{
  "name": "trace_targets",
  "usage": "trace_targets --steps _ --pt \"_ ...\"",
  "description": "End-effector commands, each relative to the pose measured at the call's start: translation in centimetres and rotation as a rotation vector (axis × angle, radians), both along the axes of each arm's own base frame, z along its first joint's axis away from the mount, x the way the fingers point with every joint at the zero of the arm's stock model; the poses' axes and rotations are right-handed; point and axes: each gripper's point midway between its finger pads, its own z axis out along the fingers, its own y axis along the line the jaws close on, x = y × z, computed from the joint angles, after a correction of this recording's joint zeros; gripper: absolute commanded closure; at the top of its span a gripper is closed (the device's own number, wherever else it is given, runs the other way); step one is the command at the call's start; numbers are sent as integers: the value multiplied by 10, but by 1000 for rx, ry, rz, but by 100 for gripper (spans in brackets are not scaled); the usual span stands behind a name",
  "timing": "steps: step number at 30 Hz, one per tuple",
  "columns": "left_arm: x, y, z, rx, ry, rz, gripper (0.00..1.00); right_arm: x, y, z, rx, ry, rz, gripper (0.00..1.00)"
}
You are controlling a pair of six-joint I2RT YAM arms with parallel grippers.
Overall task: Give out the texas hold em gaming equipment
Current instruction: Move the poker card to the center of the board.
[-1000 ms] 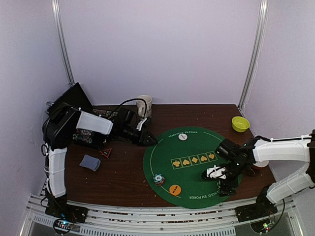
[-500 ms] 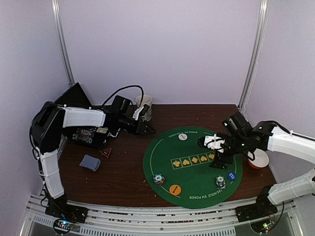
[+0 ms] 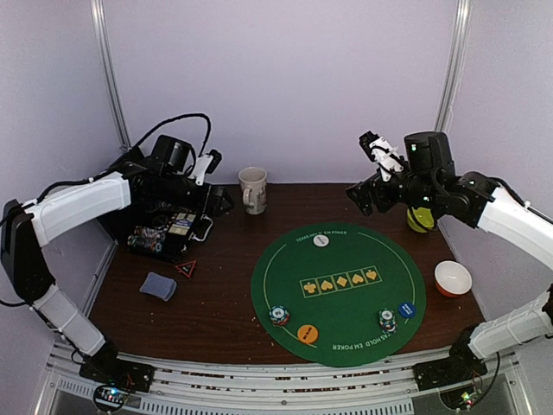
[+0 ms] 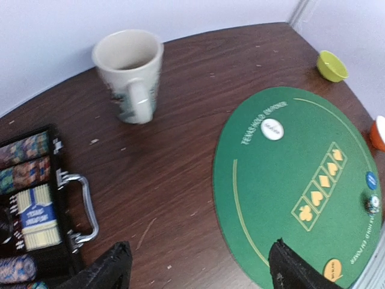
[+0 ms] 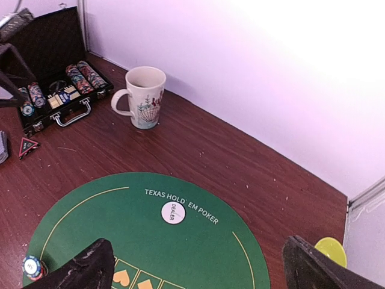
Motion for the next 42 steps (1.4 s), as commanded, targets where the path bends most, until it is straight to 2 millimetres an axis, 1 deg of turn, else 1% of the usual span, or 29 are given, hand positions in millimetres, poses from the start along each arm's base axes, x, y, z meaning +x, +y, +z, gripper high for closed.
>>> trace_targets --steps 1,3,6,9,13,15,17,22,26,28,31,36,39,42 --pt "-10 78 -5 214 -13 215 14 12 -26 -10 53 31 -169 0" --pt "-17 97 -4 234 -4 261 12 13 -32 -10 80 32 -194 0" --pt "-25 117 -4 229 18 311 11 13 -34 -6 103 29 -190 0" --pt "-30 128 -8 229 36 339 11 14 -37 -1 102 12 -194 0" --pt "-32 137 -24 234 86 376 10 19 -34 6 113 -23 -184 0" --pt "-30 138 -30 222 113 397 10 24 -35 8 126 -30 -202 0" --pt "-24 135 -27 199 105 406 10 29 -39 8 128 -31 -239 0" --pt "5 122 2 128 9 410 10 43 -57 2 116 -31 -370 0" --pt "26 109 16 86 -41 384 10 47 -59 -1 146 -33 -397 0" --pt "33 104 21 58 -64 383 10 48 -53 -4 141 -28 -360 0" --pt "35 104 17 33 -60 407 10 49 -34 -4 116 -28 -247 0" --pt "28 112 0 0 -6 488 10 59 -1 12 91 -73 -78 0" --pt "24 110 -5 -39 18 506 10 69 10 15 84 -72 -44 0" --pt "19 112 -10 -41 33 510 9 78 13 7 54 -66 -38 0"
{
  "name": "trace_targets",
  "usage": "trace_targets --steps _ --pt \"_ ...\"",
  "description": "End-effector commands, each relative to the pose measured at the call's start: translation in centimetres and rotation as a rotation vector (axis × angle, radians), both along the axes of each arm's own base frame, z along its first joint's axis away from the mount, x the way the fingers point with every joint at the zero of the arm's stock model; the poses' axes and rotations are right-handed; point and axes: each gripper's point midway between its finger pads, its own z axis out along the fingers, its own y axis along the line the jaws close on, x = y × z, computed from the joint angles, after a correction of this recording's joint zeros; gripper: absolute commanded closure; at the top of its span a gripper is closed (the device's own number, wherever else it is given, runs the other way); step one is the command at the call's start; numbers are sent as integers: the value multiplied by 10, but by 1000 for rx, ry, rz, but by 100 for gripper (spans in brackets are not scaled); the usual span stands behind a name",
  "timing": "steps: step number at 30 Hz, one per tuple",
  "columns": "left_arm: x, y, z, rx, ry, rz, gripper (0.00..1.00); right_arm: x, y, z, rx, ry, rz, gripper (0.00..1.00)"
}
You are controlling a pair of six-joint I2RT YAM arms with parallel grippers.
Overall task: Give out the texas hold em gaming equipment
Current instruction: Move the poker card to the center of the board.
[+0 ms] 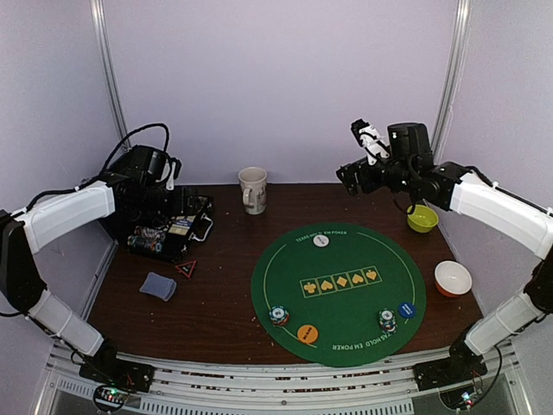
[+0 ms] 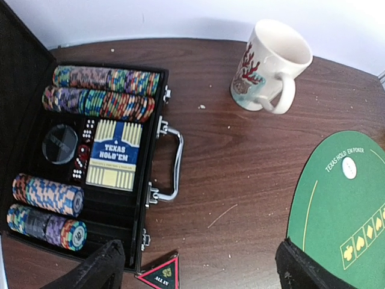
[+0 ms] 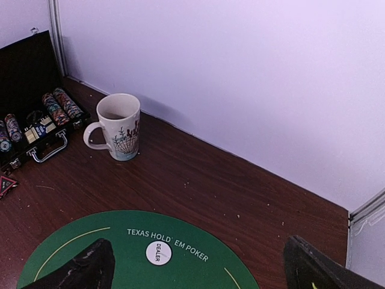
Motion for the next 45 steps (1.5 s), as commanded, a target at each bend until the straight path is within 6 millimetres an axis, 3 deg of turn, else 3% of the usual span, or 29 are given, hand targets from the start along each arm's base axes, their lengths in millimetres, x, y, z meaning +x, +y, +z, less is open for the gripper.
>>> trace_targets --steps 1,7,12,16,21,24,30,33,37,39,42,45 --pt "-4 4 8 -65 -30 49 9 11 12 10 -20 -46 70 0" --pt "-25 20 -16 30 48 51 9 19 22 10 -35 -26 104 0" --pt "-9 28 -26 184 135 -6 7 15 24 -4 -3 11 109 0" --pt "10 36 -30 193 158 -44 7 13 20 -10 -17 27 95 0" --pt "29 64 -49 159 213 -3 8 16 17 -20 -44 37 81 0" --pt "28 62 -52 157 229 -28 10 18 18 -24 -59 48 80 0" --pt "5 56 -52 117 278 -67 13 21 22 -34 -77 70 93 0" --pt "-18 59 -51 67 299 -13 15 22 25 -35 -78 78 103 0" --pt "-55 81 -55 134 360 49 15 23 29 -36 -80 75 125 0" --pt "-71 80 -61 111 407 50 14 23 31 -37 -78 75 137 0" --pt "-80 76 -66 21 403 110 10 23 33 -41 -71 80 145 0" --pt "-78 87 -76 12 364 193 6 20 36 -44 -56 91 162 0"
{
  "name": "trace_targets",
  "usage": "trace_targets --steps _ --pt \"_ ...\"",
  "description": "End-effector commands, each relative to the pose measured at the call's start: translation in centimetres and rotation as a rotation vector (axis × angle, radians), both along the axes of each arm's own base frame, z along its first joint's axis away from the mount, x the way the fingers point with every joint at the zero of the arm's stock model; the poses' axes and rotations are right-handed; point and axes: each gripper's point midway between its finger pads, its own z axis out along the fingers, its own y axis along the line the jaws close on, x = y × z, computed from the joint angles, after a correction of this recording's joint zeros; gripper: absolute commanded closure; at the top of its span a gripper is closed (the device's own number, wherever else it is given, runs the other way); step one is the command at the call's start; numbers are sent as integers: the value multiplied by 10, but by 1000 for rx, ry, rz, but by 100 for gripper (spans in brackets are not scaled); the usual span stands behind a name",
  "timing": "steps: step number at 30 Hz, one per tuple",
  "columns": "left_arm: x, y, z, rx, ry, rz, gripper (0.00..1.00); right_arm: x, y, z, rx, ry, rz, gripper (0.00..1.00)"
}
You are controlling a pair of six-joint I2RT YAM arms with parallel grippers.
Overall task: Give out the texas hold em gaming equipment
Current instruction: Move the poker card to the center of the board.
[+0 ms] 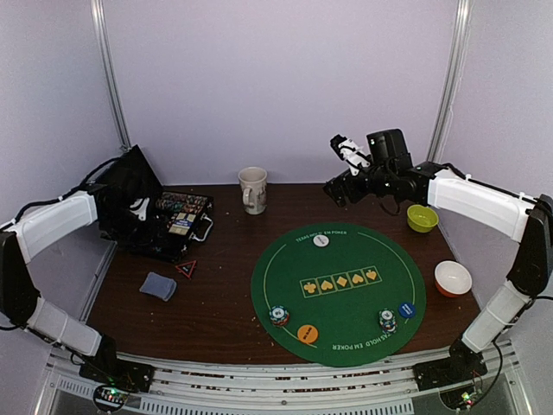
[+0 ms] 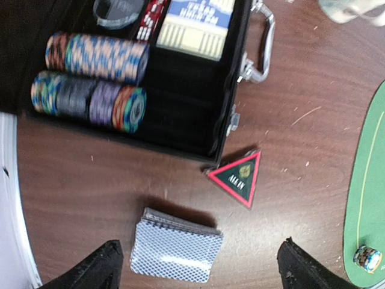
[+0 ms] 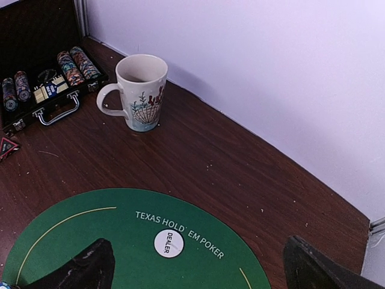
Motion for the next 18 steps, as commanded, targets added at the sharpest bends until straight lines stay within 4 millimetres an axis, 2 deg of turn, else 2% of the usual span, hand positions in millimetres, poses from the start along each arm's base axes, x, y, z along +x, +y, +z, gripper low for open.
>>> trace_targets --steps 1,4,7,11,15,18 --pt "-4 11 -21 -37 -2 129 6 -1 6 2 32 4 35 0" --pt "-4 16 -39 -142 43 158 9 -6 5 -2 30 15 42 0" --pt "-1 18 -46 -149 24 167 11 -9 1 -4 21 11 40 0" --pt "-12 14 -62 -195 34 166 12 -13 -2 -5 14 3 39 0" --pt "-21 36 -81 -189 53 237 22 -14 1 -7 17 8 56 0" --pt "-17 41 -75 -185 9 241 24 -13 2 -6 13 15 59 0"
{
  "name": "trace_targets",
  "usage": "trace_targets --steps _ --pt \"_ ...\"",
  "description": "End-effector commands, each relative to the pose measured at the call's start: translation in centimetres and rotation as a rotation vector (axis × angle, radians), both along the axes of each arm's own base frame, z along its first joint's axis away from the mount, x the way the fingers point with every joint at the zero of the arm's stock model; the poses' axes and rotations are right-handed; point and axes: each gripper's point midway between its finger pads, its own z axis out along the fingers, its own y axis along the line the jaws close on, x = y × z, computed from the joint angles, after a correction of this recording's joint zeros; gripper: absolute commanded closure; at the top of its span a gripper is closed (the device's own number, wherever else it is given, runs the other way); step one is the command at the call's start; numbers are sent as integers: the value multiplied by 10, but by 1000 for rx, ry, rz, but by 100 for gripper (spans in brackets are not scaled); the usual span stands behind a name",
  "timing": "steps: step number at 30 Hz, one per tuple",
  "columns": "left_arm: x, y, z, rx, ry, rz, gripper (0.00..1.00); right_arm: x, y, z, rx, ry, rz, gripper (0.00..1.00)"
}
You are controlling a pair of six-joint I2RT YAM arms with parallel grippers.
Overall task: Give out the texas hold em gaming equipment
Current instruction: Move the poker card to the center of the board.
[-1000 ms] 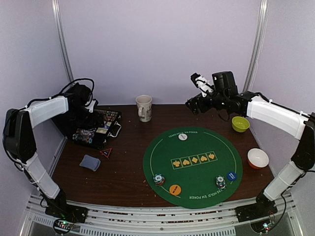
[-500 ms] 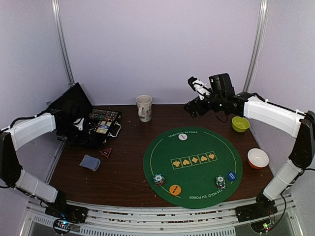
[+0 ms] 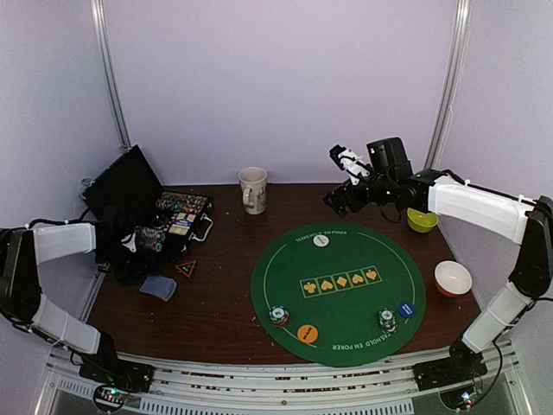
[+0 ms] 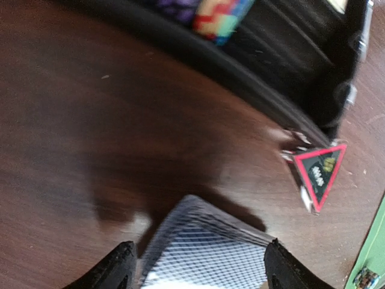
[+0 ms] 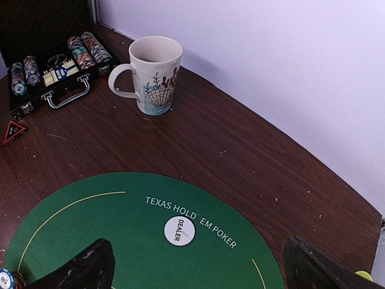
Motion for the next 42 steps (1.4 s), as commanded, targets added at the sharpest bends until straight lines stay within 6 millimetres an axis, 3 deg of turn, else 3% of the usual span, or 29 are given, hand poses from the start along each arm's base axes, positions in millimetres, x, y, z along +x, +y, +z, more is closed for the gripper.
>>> trace_targets --steps 1,4,11,17,23,29,42 --pt "21 7 20 -12 -134 17 23 -1 0 17 15 -33 18 0" --pt "22 8 22 14 -153 -18 21 -1 -1 16 7 -36 16 0" --pt "5 0 2 -34 -127 -42 22 1 -1 14 -7 -28 13 0" --pt "4 2 9 -22 -172 -38 22 0 0 15 -5 -23 23 0" --pt "-2 2 -6 -28 -127 -32 23 -2 0 12 -12 -12 27 0" --pt "-5 -3 -16 -51 -81 -62 33 -4 -3 17 -21 -27 31 0" --pt "-13 -33 -17 -134 -67 -161 41 -3 -5 18 -42 -35 26 0"
